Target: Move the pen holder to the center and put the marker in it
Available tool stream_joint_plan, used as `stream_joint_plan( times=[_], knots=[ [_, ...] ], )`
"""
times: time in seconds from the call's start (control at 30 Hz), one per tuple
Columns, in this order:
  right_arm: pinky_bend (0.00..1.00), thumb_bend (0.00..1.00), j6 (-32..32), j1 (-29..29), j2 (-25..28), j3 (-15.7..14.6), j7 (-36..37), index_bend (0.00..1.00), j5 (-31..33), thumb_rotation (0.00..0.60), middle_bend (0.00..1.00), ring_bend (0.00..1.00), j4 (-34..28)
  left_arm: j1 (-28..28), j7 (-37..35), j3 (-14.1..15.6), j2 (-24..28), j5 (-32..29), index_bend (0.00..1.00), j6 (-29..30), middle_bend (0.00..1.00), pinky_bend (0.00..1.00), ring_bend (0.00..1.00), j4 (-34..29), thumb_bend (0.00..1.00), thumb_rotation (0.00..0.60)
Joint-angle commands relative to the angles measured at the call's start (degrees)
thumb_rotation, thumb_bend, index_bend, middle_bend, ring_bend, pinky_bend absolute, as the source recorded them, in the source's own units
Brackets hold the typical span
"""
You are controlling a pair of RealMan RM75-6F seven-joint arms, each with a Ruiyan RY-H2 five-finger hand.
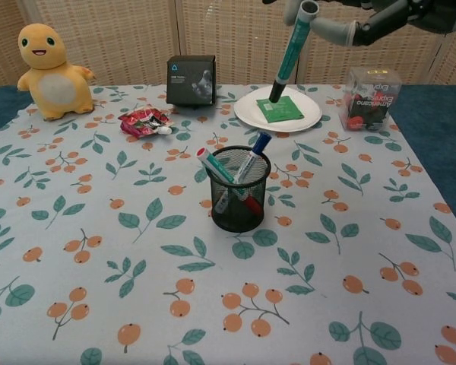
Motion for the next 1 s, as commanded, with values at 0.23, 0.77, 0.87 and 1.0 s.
stream_joint_plan(
  times=[0.23,0.77,0.87,1.0],
  knots=[
    [0.00,0.51,-11.1,2.9,2.5,4.0,-0.2,0.66,5.6,0.600,0.17,0.01,-9.7,0.2,-1.1,-0.1,0.3,0.2,0.00,0.6,0.00,0.16,0.00,-0.1,0.05,0.600],
    [0.00,0.52,-21.4,2.8,-4.9,3.6,-3.7,0.66,9.3,0.600,0.16,0.01,-5.2,0.6,-3.3,-0.2,1.1,0.4,0.00,1.2,0.00,0.16,0.00,-0.4,0.05,0.600],
    [0.00,0.51,-23.0,3.0,-6.3,3.6,-3.1,0.66,9.4,0.600,0.14,0.01,-3.1,0.6,-3.4,-0.1,1.2,0.4,0.00,1.1,0.00,0.16,0.00,-0.4,0.05,0.600],
    [0.00,0.32,-26.6,4.0,-5.7,3.0,-3.4,0.17,8.3,0.600,0.01,0.00,-1.3,0.7,-3.9,-0.2,1.3,0.4,0.00,1.1,0.00,0.16,0.00,-0.1,0.05,0.600]
  ],
)
